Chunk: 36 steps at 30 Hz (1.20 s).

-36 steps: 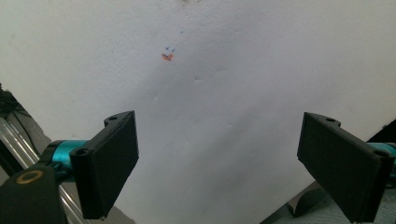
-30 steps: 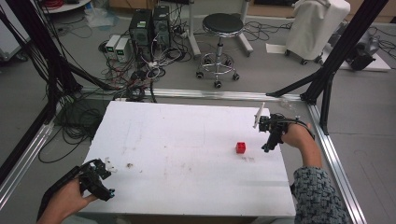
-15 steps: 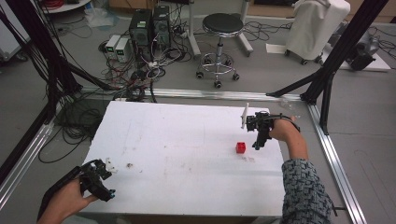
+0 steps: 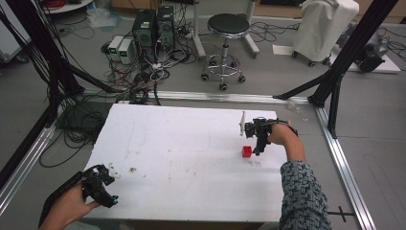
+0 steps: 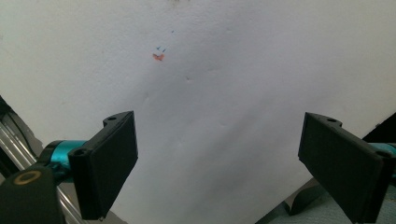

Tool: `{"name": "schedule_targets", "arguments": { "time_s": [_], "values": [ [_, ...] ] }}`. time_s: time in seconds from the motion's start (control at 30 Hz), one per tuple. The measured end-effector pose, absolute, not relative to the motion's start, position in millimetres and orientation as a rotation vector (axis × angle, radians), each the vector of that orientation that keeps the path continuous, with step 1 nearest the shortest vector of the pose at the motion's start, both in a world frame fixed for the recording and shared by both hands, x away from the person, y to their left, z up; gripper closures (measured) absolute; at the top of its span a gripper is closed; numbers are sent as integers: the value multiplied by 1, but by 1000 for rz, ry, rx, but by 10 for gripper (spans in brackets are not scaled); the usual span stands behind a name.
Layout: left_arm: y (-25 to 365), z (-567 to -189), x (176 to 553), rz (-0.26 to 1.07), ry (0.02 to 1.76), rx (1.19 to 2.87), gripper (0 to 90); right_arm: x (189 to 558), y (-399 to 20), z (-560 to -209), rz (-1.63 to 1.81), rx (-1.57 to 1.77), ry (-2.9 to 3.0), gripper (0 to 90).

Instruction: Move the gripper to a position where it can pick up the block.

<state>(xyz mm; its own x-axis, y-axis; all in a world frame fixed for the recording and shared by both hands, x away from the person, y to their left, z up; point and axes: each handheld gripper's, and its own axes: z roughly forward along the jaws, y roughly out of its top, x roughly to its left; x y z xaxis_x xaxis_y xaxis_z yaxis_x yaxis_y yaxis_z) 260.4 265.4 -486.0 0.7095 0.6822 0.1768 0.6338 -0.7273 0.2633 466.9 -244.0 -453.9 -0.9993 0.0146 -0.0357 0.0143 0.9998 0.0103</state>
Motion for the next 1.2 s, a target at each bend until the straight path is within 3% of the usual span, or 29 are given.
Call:
{"name": "schedule_targets", "arguments": {
  "time_s": [0.8,1.2],
  "values": [
    [264,-488,261,400,1065,2737,116,471,-230,-506,-31,-33,3147,116],
    [264,-488,261,401,1064,2739,111,472,-229,-510,-14,-49,3146,116]
  ]
}}
